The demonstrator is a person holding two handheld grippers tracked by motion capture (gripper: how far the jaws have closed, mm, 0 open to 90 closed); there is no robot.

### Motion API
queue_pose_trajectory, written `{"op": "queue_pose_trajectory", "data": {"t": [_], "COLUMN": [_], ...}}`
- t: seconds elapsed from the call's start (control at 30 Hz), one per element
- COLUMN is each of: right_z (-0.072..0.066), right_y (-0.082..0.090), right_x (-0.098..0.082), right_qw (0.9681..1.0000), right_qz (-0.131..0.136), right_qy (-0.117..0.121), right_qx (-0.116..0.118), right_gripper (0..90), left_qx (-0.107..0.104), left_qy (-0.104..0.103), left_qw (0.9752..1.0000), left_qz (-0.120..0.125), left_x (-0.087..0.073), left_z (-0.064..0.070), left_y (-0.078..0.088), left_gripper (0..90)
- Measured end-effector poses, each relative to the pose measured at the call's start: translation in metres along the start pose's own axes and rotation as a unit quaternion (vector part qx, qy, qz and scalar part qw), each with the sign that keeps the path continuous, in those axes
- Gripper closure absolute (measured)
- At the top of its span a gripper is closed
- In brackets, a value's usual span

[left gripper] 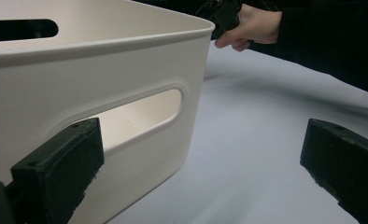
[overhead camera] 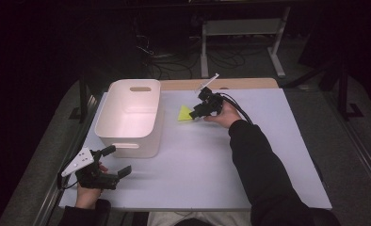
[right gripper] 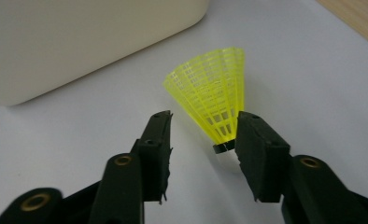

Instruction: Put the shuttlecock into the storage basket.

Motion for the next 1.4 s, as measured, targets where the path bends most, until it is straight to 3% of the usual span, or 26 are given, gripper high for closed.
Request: {"op": "queue_pose_trajectory", "data": {"t": [0.27, 0.5, 0.83, 1.0, 1.13, 1.23, 1.4], "right_z": [0.003, 0.004, 0.008, 0.016, 0.025, 0.027, 0.034], "right_y": [0.004, 0.003, 0.002, 0.001, -0.002, -0.003, -0.005], "right_x": [0.003, 0.008, 0.010, 0.007, 0.004, 0.000, -0.004], "right_qw": [0.9999, 0.9996, 0.9982, 0.9988, 0.9990, 0.9982, 0.9981], "right_qz": [-0.013, -0.026, -0.041, -0.028, -0.038, -0.051, -0.054], "right_qy": [-0.003, 0.009, 0.031, 0.029, 0.021, 0.030, 0.031], "right_qx": [-0.003, -0.002, -0.031, -0.026, 0.004, -0.010, -0.005], "right_gripper": [35.1, 12.6, 9.7, 1.7, 0.0, 1.2, 2.1], "left_qx": [-0.001, -0.002, -0.002, -0.002, -0.002, -0.002, -0.002], "left_qy": [-0.001, -0.001, -0.001, -0.001, -0.001, -0.001, -0.001], "left_qw": [1.0000, 1.0000, 1.0000, 1.0000, 1.0000, 1.0000, 1.0000], "left_qz": [-0.002, -0.002, -0.002, -0.002, -0.002, -0.002, -0.002], "left_x": [0.000, 0.000, 0.000, 0.000, 0.000, 0.000, 0.000], "left_z": [0.000, 0.000, 0.000, 0.000, 0.000, 0.000, 0.000], "left_y": [0.000, 0.000, 0.000, 0.000, 0.000, 0.000, 0.000], "left_gripper": [0.0, 0.0, 0.0, 0.0, 0.0, 0.0, 0.0]}}
Point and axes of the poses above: each handheld gripper's, and its own axes: y roughly backward along the jaws, x roughly out of its top, z roughly to its right, the point moved 1 cm from there along -y, roughly forward along the jaws, and after that the axes turned 3 degrees about -z, right-handed, at the moved point
